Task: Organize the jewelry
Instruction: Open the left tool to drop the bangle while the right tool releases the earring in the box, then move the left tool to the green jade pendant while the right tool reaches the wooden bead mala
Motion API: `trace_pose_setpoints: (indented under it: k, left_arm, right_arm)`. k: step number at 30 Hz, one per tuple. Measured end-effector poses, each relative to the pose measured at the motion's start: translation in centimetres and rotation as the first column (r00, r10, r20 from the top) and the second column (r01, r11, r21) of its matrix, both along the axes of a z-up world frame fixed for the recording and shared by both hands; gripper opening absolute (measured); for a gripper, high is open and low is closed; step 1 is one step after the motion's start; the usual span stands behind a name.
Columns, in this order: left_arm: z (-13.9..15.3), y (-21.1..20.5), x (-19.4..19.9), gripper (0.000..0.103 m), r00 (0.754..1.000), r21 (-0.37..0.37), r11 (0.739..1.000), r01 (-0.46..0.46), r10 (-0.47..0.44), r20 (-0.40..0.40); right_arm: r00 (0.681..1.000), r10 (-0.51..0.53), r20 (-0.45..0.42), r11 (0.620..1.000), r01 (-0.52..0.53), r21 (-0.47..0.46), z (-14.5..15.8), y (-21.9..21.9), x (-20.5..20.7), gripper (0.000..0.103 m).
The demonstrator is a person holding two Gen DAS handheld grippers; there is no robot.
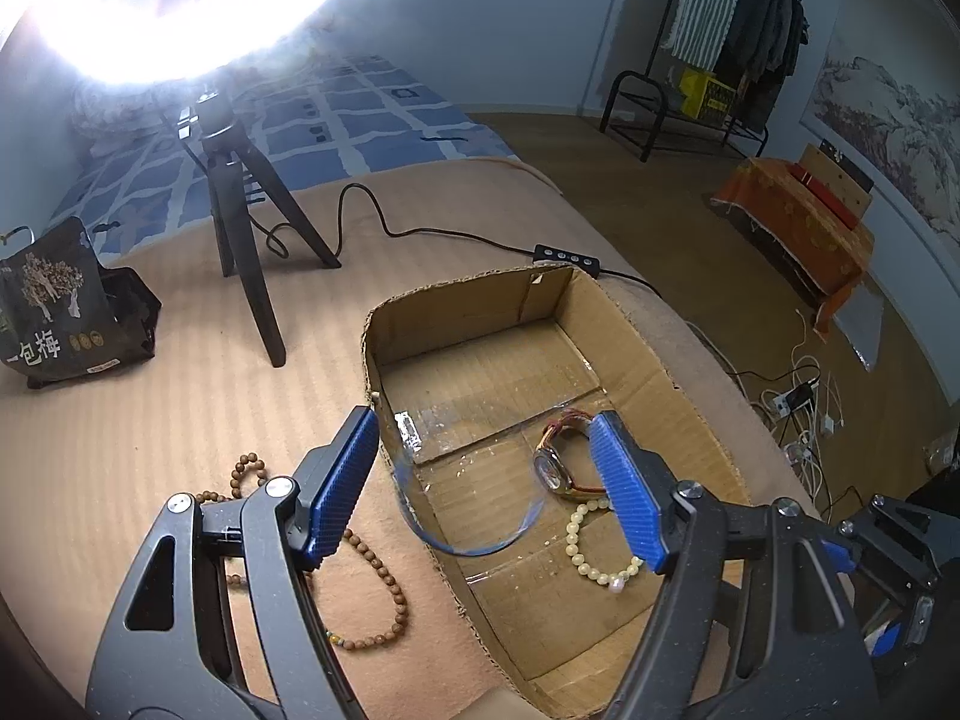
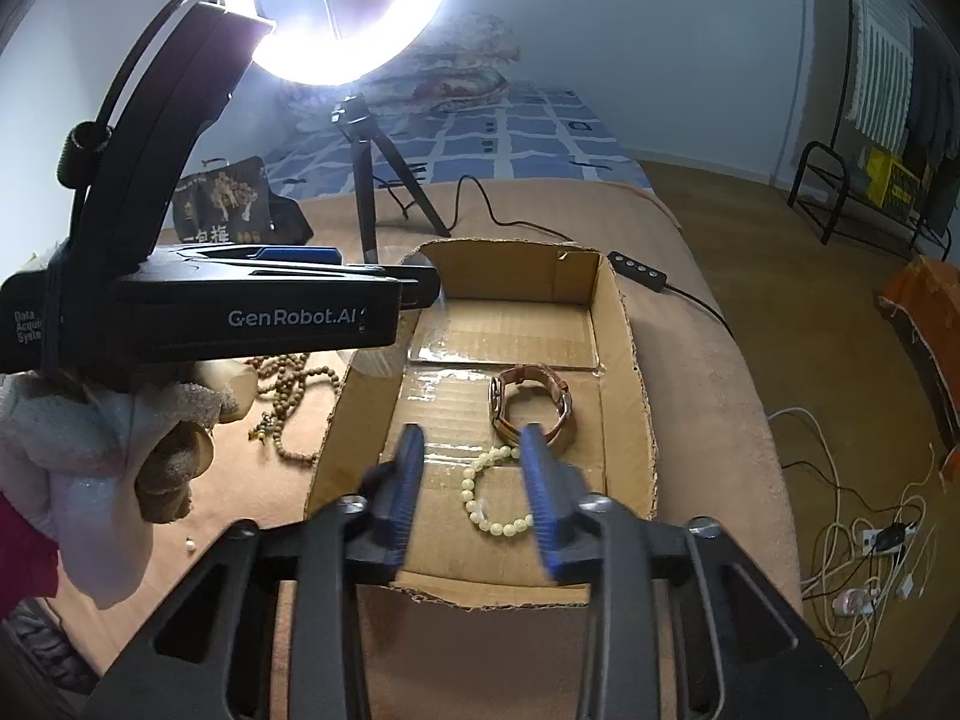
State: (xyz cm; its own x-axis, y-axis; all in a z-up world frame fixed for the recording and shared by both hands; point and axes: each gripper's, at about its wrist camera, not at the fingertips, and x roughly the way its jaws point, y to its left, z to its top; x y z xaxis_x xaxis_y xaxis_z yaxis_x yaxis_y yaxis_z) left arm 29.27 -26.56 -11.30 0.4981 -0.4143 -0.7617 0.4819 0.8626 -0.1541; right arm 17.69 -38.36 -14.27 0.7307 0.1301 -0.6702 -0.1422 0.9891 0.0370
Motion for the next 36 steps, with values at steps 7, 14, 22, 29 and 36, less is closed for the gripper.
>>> trace_pose_setpoints:
  k: [7, 14, 22, 29, 36]
  left_arm:
    - [0.5, 0.3, -0.1, 0.077, 1.000, -0.002, 1.000, 0.000, 0.000, 0.003]
    - [1.4, 1.2, -0.5, 0.077, 1.000, -0.006, 1.000, -0.005, 0.005, 0.018]
    - [3.0, 3.7, -1.1, 0.077, 0.999, -0.009, 1.000, -0.028, 0.029, 0.044]
    - [4.2, 9.1, -1.6, 0.077, 0.995, 0.000, 0.998, -0.071, 0.070, 0.067]
    - [4.6, 17.3, -2.0, 0.077, 0.984, 0.024, 0.987, -0.162, 0.159, 0.084]
  right_arm:
    - [1.000, -0.015, 0.007, 1.000, 0.015, -0.006, 0.0, 0.0, -0.2, 0.057]
    - [1.000, -0.022, 0.008, 1.000, 0.022, -0.009, 0.2, 0.2, -0.2, 0.064]
    - [0.999, -0.019, 0.026, 1.000, 0.019, -0.010, 0.7, 1.0, -0.5, 0.064]
    - [0.998, -0.016, 0.059, 1.000, 0.016, -0.013, 1.5, 2.4, -0.9, 0.071]
    - [0.997, 0.030, 0.070, 1.000, -0.030, 0.003, 1.9, 4.4, -0.8, 0.071]
